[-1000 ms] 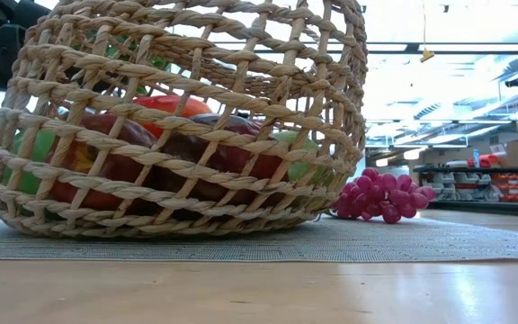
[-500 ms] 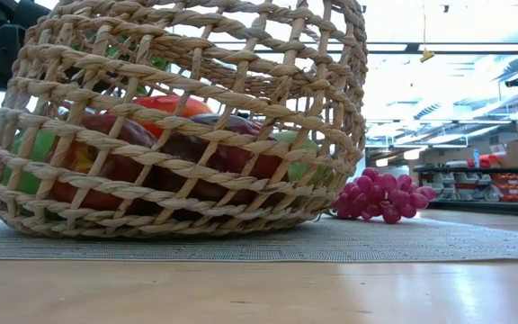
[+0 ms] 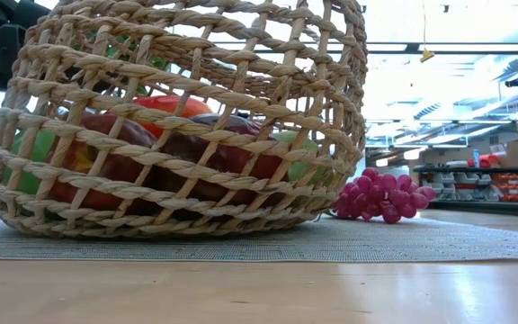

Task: Build produce basket
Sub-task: Put the red apple in the basket

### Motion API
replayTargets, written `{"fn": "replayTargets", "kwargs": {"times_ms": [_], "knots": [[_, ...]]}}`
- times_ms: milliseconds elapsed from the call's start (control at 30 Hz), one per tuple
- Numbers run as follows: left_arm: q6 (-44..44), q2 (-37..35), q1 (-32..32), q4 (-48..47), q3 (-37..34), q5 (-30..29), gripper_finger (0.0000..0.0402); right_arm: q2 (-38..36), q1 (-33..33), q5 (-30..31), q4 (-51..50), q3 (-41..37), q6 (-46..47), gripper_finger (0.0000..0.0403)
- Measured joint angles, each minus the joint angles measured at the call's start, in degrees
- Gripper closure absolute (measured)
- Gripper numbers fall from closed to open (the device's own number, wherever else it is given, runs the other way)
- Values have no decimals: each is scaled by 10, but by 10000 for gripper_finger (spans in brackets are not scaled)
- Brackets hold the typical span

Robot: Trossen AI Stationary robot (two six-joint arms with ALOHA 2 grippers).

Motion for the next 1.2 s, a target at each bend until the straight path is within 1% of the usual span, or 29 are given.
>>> {"fn": "replayTargets", "kwargs": {"times_ms": [300, 533, 667, 800, 833, 900, 967, 1100, 1200], "knots": [[0, 0, 0, 0, 0, 0, 241, 1, 1, 5, -5, 6, -15, 62], [0, 0, 0, 0, 0, 0, 241, 0, 1, 10, -6, 7, -25, 120], [0, 0, 0, 0, 0, 0, 241, 0, 1, 9, -9, 8, -22, 131], [0, 0, 0, 0, 0, 0, 241, 2, -9, 20, -76, 32, -16, 127], [0, 0, 0, 0, 0, 0, 241, 2, -13, 34, -98, 45, -16, 127], [0, 0, 0, 0, 0, 0, 241, 2, -17, 83, -140, 75, -11, 128], [0, 0, 0, 0, 0, 0, 241, 2, -19, 162, -178, 107, -2, 131], [0, 0, 0, 0, 0, 0, 241, 2, -19, 352, -216, 166, 23, 129], [0, 0, 0, 0, 0, 0, 241, 1, -19, 507, -215, 197, 28, 126]]}}
